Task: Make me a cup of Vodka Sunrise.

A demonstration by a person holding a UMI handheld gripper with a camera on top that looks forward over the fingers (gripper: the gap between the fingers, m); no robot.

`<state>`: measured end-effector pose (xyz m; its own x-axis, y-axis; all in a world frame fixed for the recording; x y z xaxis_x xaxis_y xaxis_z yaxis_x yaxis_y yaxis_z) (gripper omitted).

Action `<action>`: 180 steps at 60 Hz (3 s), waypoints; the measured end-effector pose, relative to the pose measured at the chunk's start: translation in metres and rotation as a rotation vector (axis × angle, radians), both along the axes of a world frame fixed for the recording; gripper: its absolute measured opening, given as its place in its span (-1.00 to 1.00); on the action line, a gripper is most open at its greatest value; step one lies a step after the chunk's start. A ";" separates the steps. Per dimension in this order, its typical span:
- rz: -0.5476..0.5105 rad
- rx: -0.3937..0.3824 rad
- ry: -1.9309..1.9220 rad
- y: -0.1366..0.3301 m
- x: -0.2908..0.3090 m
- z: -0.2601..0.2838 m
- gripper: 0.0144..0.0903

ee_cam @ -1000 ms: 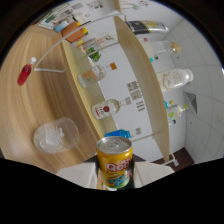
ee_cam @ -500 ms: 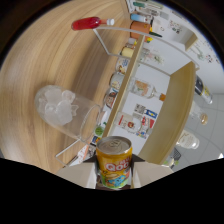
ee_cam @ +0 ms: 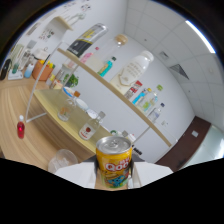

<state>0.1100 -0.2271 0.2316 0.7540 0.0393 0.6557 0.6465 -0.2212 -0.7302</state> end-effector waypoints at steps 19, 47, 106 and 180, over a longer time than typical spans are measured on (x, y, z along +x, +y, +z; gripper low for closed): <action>-0.074 0.056 0.594 -0.009 0.070 -0.016 -0.03; -0.277 -0.092 0.846 0.012 0.166 -0.141 -0.03; -0.314 -0.228 0.694 -0.020 0.169 -0.177 0.91; -0.035 -0.020 0.760 0.046 -0.154 0.011 0.80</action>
